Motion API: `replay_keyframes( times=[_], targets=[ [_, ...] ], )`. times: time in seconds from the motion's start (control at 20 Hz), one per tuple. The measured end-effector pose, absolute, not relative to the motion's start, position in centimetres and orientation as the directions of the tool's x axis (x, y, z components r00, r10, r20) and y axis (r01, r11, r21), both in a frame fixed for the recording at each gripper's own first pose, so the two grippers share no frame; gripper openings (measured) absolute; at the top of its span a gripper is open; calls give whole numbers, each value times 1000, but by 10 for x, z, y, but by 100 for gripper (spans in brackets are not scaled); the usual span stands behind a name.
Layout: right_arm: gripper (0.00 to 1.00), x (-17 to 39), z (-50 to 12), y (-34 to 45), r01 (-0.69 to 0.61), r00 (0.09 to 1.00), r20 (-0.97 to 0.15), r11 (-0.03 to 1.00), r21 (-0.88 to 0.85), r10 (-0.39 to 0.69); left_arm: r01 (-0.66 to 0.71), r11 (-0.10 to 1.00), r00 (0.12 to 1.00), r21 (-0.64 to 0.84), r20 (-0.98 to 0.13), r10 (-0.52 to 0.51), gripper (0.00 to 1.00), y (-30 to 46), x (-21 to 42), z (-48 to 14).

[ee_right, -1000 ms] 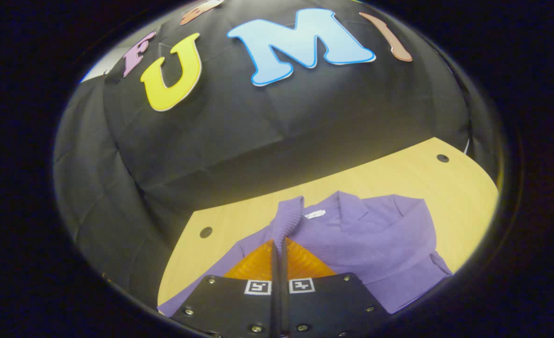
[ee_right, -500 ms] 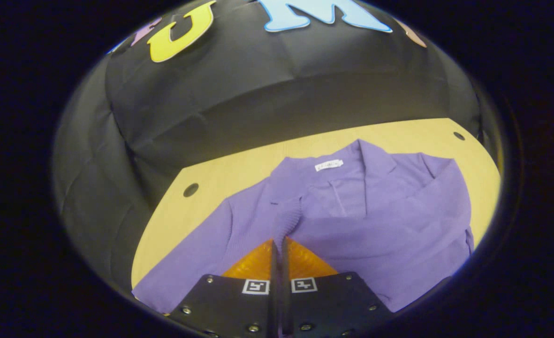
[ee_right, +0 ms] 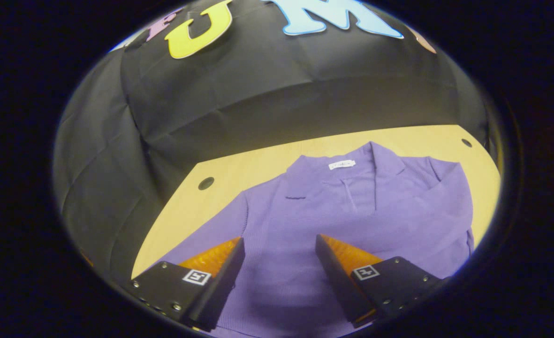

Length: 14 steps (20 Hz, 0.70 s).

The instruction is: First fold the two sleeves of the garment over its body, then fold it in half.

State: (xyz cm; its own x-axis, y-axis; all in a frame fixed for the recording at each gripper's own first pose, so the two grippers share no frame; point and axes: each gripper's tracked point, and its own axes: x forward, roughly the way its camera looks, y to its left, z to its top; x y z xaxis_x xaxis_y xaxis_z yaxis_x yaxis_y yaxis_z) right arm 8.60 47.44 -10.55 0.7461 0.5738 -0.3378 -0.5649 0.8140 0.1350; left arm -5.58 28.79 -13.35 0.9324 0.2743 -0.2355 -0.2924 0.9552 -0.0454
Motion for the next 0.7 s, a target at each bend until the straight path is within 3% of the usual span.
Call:
replay_keyframes(
  times=[0.05, 0.25, 0.6, 0.7],
  targets=[
    [95, 83, -99, 471, -567, 753, -324, 815, 121, 572, -306, 951, 927, -46, -241, 286, 97, 290, -57, -136],
    [95, 59, -53, 453, -586, 780, -227, 808, 63, 584, -409, 911, 880, -53, -286, 379, 93, 314, -70, -163],
    [95, 11, 30, 403, -565, 824, -9, 822, -71, 566, -670, 742, 669, -5, -436, 601, 92, 378, -110, -231],
    [95, -1, 44, 387, -550, 831, 29, 829, -99, 555, -708, 706, 615, 4, -487, 620, 95, 389, -122, -251]
  ],
)
